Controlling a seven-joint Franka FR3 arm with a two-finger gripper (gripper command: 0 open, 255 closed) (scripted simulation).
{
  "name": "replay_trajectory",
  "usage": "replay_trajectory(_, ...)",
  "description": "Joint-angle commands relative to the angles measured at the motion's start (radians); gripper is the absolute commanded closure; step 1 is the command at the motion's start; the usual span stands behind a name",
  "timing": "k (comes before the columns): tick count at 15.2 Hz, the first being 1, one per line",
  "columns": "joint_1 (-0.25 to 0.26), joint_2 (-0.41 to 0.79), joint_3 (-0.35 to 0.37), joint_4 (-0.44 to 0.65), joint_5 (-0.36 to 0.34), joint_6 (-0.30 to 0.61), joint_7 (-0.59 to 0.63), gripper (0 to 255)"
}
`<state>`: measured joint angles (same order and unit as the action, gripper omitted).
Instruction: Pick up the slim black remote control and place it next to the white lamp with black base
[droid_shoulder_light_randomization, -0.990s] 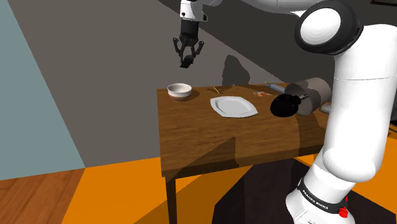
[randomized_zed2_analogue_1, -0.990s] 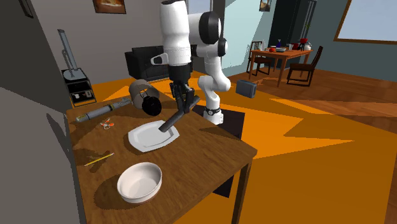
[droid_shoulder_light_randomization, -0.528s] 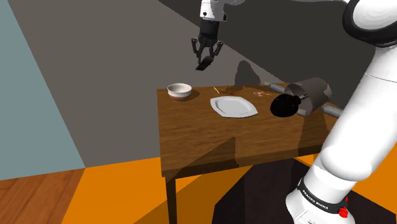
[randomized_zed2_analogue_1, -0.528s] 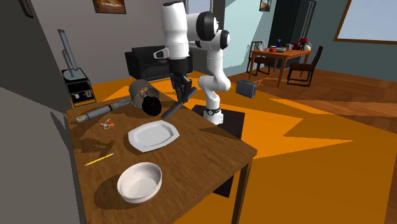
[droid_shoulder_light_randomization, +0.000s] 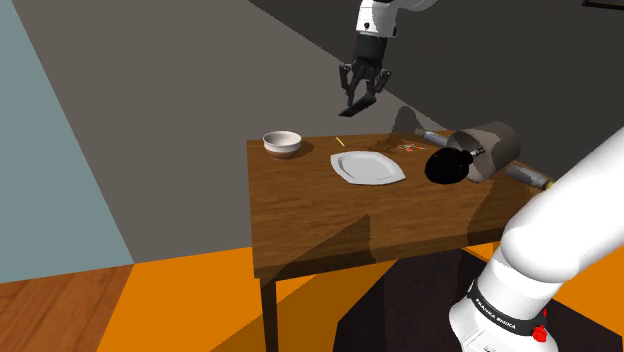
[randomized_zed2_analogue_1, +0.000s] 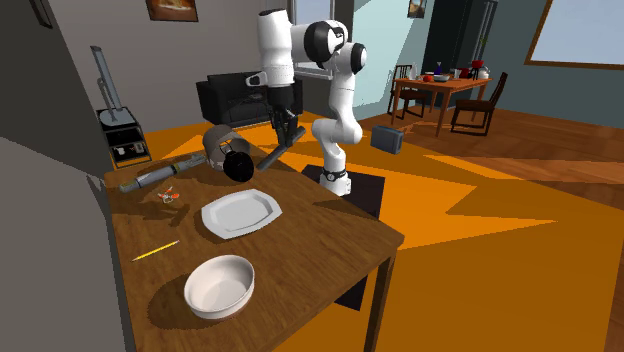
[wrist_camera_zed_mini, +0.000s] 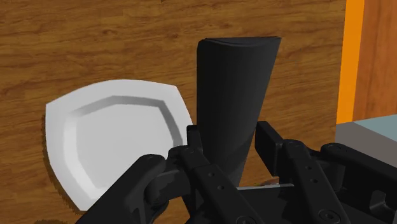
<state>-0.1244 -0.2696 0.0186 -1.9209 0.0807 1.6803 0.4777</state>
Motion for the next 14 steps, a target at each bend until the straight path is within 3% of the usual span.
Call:
replay_trajectory(1, -0.012, -0.058, -0.021, -0.051, -0.004, -0.009, -0.032, 255)
replay_trajectory(14, -0.100, -0.433, -0.173, -0.333, -0.099, -0.112, -0.230, 255)
